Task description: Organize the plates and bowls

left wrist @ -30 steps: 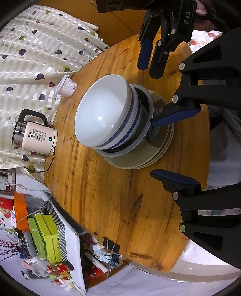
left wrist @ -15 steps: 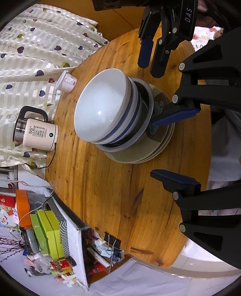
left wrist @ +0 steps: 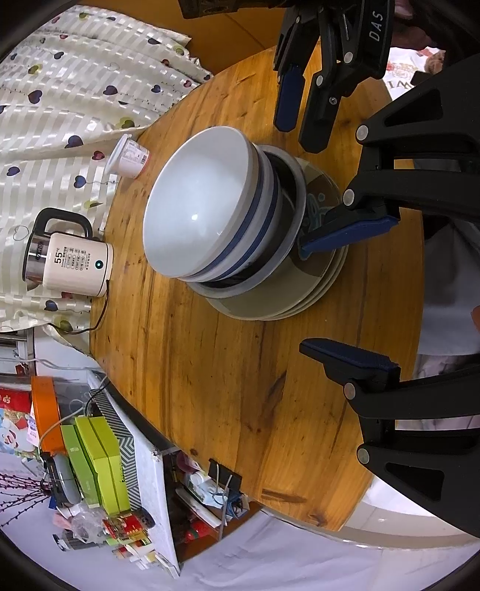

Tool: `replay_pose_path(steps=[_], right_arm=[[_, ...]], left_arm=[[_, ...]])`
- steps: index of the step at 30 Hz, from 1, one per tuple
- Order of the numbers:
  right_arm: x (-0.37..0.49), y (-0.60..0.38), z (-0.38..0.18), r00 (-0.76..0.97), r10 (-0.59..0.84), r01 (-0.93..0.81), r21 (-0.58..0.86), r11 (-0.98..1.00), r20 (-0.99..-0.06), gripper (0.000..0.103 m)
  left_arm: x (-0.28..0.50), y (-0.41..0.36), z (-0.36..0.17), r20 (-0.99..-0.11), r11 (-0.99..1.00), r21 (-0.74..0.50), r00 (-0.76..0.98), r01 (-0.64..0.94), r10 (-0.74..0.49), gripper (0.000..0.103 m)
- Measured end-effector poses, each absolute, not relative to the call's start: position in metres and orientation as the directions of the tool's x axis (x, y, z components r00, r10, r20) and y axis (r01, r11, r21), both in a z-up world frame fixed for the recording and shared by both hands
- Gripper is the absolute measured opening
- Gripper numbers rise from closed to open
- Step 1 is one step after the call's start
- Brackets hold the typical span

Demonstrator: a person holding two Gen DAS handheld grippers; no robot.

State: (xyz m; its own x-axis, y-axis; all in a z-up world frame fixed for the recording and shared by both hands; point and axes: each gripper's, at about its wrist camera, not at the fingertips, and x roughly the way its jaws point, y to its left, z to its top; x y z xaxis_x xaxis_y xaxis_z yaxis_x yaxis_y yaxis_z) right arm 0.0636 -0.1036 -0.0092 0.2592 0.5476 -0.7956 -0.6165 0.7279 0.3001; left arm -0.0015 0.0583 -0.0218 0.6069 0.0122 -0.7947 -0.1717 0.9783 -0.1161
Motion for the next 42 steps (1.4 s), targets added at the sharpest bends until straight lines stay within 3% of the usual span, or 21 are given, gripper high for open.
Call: replay_pose_path(steps=[42], right_arm=[[0.0649,-0.1031,-0.0090,0.257,0.547,-0.616,0.302,0.728,-0.797,0.052]], left_arm=[[0.0029,0.0596,-0.0284,-0.814,0.978,-0.110,0.580,-0.179,0.015,0.050]])
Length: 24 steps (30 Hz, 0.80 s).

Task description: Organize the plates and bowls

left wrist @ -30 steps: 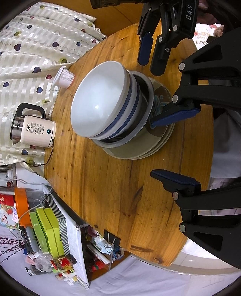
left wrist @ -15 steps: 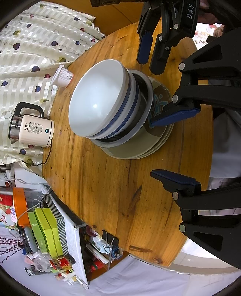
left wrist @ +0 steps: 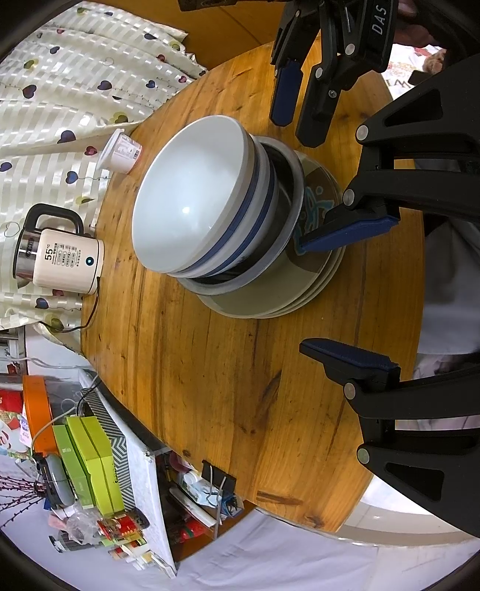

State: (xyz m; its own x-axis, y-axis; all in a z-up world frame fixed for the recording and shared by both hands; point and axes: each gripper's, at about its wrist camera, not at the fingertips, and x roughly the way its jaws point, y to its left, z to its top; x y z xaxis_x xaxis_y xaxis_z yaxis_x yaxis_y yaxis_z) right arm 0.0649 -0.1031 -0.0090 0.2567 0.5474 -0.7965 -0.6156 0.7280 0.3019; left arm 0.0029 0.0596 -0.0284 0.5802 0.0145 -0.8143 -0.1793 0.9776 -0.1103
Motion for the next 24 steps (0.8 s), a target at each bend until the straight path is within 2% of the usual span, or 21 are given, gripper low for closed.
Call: replay_pose_path(steps=[24], right_arm=[[0.0654,-0.1032,-0.0106,0.257,0.550,-0.615,0.305,0.727,-0.794,0.053]], left_arm=[[0.0057,0.0558,-0.0302,-0.823,0.981,-0.091,0.567,-0.174,0.024,0.050]])
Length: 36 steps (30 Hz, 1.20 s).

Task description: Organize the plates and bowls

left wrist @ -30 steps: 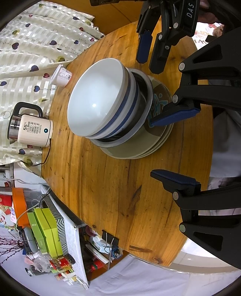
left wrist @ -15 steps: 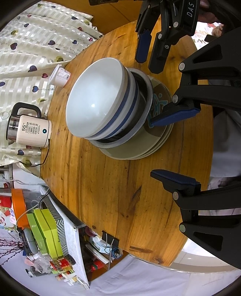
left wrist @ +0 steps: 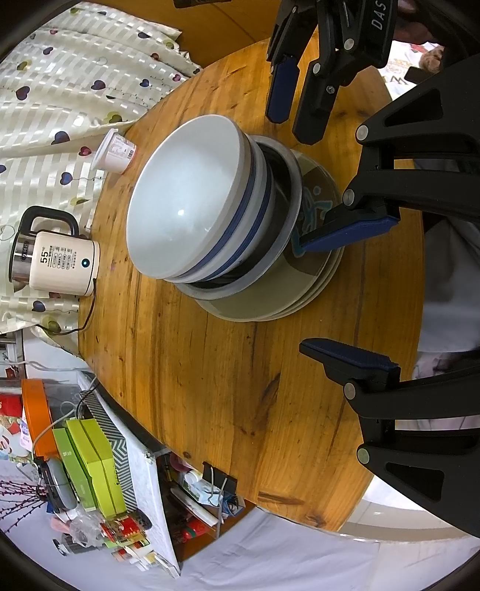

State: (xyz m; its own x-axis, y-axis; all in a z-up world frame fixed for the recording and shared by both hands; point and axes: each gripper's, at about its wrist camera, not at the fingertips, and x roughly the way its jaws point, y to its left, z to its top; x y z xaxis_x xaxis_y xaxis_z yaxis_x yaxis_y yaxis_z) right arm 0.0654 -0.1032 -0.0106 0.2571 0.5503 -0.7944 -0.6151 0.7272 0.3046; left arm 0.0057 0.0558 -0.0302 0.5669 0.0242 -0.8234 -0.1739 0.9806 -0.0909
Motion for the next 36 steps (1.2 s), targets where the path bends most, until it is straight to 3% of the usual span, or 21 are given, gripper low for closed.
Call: replay_pose_path(steps=[36], right_arm=[[0.0662,-0.1046,-0.0118,0.255,0.553,-0.614,0.309,0.726,-0.793,0.054]], left_arm=[[0.0043,0.0539,-0.0326,-0.827,0.980,-0.083,0.562,-0.179,0.033,0.050]])
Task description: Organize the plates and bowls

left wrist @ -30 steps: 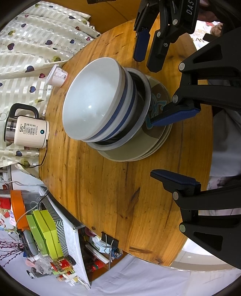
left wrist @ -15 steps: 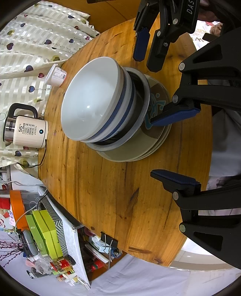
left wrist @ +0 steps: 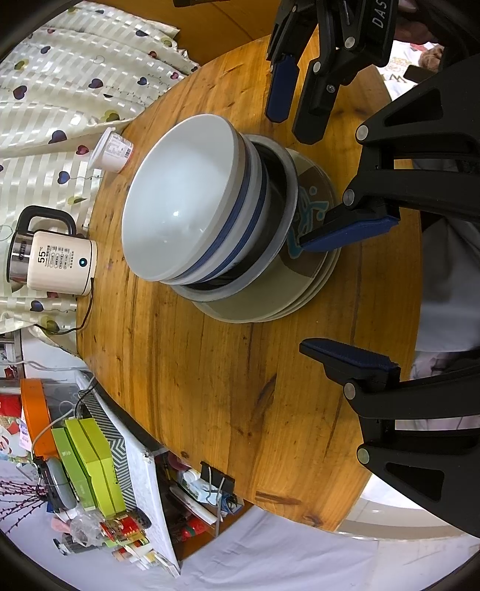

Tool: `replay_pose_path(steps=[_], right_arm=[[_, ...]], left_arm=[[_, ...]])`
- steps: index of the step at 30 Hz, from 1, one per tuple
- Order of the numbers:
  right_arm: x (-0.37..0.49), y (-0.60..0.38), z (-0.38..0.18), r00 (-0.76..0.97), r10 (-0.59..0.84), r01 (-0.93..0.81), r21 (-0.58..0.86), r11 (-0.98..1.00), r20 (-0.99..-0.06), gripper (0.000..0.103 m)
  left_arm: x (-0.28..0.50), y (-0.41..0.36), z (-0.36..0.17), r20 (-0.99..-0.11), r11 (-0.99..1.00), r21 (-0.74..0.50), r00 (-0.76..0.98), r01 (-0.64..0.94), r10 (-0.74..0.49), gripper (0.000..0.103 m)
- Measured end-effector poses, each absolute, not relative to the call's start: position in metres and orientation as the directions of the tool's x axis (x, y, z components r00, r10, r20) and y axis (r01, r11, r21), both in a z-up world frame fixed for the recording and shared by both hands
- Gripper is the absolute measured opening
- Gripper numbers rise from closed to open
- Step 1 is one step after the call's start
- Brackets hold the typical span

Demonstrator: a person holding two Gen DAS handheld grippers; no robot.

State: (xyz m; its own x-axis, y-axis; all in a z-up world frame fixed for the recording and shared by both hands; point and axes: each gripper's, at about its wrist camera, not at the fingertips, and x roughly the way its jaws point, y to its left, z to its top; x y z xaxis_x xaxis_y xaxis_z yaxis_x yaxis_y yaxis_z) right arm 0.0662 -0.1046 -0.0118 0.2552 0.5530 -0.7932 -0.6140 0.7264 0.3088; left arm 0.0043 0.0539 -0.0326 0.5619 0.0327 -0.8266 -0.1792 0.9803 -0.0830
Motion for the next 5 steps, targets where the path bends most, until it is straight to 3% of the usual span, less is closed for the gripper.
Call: replay_pose_path(steps=[5], right_arm=[[0.0663,-0.1049,-0.0120,0.255,0.553,-0.614,0.309,0.726,-0.793,0.054]], left_arm=[[0.0045,0.0539,-0.0312,-0.828,0.980,-0.081,0.560,-0.183,0.036,0.050]])
